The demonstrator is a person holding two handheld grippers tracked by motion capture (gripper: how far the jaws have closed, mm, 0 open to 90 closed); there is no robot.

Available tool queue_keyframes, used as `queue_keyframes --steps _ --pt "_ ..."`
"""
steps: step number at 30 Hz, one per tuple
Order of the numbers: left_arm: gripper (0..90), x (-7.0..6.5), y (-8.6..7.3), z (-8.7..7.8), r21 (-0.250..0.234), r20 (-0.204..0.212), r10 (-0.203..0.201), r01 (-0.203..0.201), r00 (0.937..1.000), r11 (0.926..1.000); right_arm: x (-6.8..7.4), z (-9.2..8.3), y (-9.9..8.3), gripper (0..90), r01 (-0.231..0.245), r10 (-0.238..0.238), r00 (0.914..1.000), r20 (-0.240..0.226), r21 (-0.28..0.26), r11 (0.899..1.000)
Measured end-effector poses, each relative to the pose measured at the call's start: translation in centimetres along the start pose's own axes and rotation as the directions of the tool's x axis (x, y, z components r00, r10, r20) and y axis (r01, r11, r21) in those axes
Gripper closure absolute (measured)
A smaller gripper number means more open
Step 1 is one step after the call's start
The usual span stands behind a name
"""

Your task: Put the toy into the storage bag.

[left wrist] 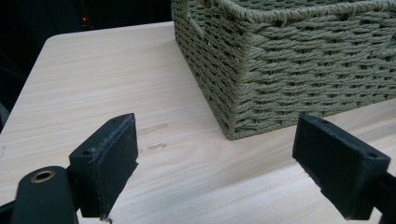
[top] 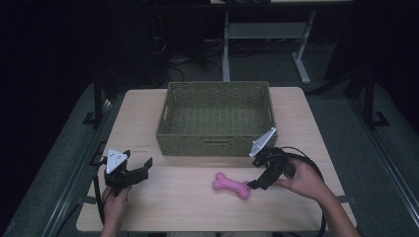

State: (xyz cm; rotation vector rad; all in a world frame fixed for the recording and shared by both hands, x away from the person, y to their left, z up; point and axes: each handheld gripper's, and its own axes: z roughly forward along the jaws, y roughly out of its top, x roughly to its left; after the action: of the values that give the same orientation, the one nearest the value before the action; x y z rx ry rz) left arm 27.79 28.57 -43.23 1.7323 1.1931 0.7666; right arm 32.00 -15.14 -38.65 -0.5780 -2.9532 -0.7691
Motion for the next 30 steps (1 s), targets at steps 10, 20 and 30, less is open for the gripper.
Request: queue_keyframes --steps 10,20,30 --pt "13.7 0.2 0.0 -0.1 -0.006 -0.001 -0.009 0.009 1.0000 0.9999 0.2 0.8 1.2 18.8 0.024 -0.024 0.9996 -0.014 0.019 1.000" --pt "13.7 0.4 0.0 -0.1 -0.002 -0.002 -0.012 0.012 0.9999 0.9999 0.4 2.4 2.7 19.2 0.050 -0.049 0.9983 -0.032 0.053 0.997" --pt "13.7 0.4 0.0 0.0 -0.001 -0.002 -0.016 0.016 0.9999 0.9999 0.6 3.8 3.4 20.7 0.063 -0.060 0.9973 -0.043 0.078 0.995"
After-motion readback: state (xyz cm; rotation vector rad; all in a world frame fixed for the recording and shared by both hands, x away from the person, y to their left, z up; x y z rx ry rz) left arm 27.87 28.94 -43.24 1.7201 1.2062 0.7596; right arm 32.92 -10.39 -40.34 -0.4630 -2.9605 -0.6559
